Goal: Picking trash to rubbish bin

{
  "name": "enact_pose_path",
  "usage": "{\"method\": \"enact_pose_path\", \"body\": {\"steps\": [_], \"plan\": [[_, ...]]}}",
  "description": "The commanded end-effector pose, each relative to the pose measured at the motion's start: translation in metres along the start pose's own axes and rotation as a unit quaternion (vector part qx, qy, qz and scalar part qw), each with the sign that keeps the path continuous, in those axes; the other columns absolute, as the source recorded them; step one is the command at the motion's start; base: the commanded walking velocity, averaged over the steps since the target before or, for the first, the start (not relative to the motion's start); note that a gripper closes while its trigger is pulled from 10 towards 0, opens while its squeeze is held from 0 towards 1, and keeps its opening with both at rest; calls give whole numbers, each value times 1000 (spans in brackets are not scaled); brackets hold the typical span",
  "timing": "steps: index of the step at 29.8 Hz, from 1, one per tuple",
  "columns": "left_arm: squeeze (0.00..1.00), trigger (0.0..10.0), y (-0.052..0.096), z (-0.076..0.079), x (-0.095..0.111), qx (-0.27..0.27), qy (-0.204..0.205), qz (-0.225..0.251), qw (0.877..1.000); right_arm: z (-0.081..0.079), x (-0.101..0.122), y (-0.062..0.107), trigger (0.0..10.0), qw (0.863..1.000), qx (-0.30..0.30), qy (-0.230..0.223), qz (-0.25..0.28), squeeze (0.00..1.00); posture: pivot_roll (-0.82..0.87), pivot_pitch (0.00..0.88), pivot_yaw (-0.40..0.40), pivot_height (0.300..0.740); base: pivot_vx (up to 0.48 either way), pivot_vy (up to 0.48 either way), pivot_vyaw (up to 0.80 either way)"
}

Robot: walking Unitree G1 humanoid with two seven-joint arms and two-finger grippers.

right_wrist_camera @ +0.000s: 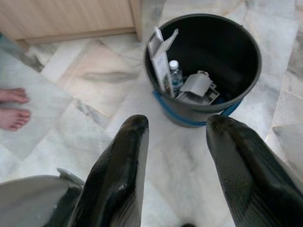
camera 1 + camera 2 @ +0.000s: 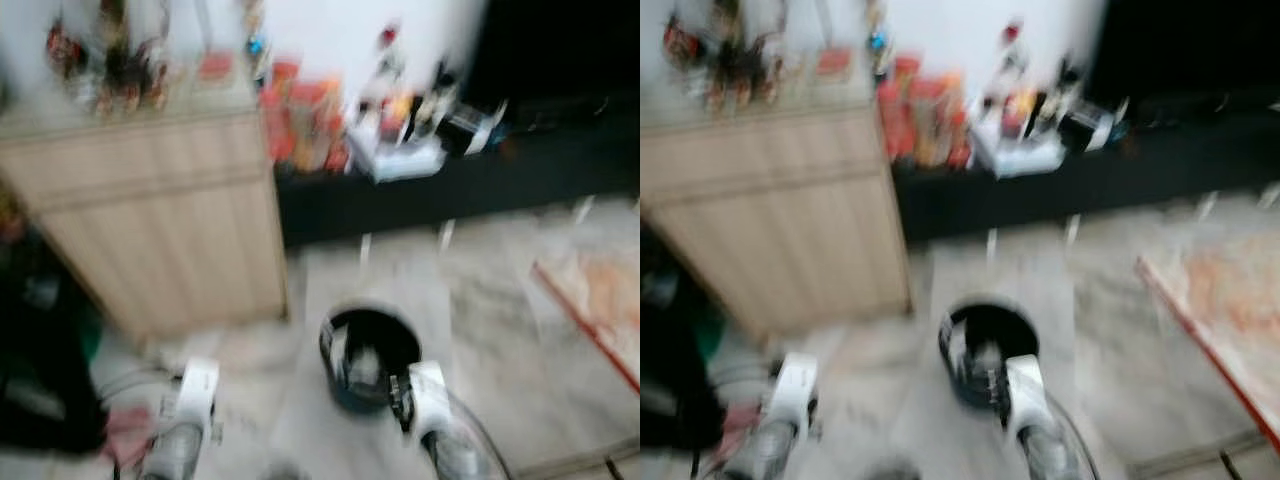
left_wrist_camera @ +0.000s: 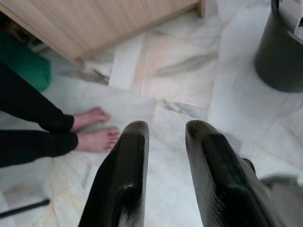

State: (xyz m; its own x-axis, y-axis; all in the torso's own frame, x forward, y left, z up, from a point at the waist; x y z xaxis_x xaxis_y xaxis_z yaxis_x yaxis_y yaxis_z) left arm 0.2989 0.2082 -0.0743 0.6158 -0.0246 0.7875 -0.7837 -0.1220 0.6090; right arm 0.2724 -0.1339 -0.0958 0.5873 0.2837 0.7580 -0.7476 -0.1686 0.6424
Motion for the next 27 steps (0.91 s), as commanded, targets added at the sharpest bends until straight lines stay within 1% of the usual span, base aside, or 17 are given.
{"method": "enact_pose_path", "body": {"steps": [1,7,10,13,16,17,18,19,20,21,22,25,27], "plan": [[0,10000,-2,5,9,-4,1,12,1000,10,-1,1,10000,1000,-11,2,-1,0,168,5,24,740,-285,0,0],[0,10000,-2,5,10,-3,5,13,1000,11,1,1,10000,1000,-11,6,1,0,171,9,21,740,-282,0,0],[0,10000,-2,5,10,-3,5,14,1000,12,5,0,10000,1000,-13,10,9,0,167,13,19,740,-165,0,0],[0,10000,-2,4,13,-2,-5,19,1000,15,11,0,10000,999,-16,20,20,0,167,13,19,740,0,0,0],[0,10000,-3,7,19,-8,-25,31,999,18,15,-1,10000,999,-19,41,24,0,163,16,19,740,0,0,0],[0,10000,-4,17,43,-28,-54,76,995,26,34,-3,10000,996,-31,63,54,0,161,17,18,740,0,0,0],[0,10000,-4,17,43,-28,-54,76,995,26,34,-3,10000,996,-31,63,54,0,161,17,18,740,0,0,0],[0,10000,-5,22,60,-37,-63,107,992,32,50,-4,10000,993,-41,72,80,0,159,18,17,740,0,0,0],[0,10000,-5,25,75,-39,-58,131,989,36,67,-4,10000,990,-51,74,109,0,157,18,16,740,0,0,0],[0,10000,-4,26,82,-40,-56,141,988,38,75,-4,10000,988,-55,74,123,0,157,18,16,740,0,0,0],[0,10000,-4,28,93,-42,-49,158,985,40,89,-4,10000,985,-60,74,146,0,157,18,16,740,0,0,0],[0,10000,-2,33,118,-47,-43,194,979,41,119,-2,10000,976,-66,72,196,0,157,18,16,740,0,0,0],[0,10000,1,38,141,-53,-30,230,971,42,145,2,10000,966,-74,70,239,0,153,18,13,740,0,0,0]]}}
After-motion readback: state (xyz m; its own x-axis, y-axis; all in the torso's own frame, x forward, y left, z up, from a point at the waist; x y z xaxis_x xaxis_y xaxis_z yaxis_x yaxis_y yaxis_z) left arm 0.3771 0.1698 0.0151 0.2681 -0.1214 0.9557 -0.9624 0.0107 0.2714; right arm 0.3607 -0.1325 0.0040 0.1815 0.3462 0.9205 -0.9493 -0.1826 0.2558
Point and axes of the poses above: a point about 5 cm out from each wrist's last joint towards the gripper, its own y axis pointing back from the gripper into the wrist, its own x axis along the axis of the wrist's last joint, z = x × y, the point moved 6 cm from there along -y, pointing out of the wrist towards the gripper, and after that the axes turned 12 degrees about y, right-handed, at the moved point
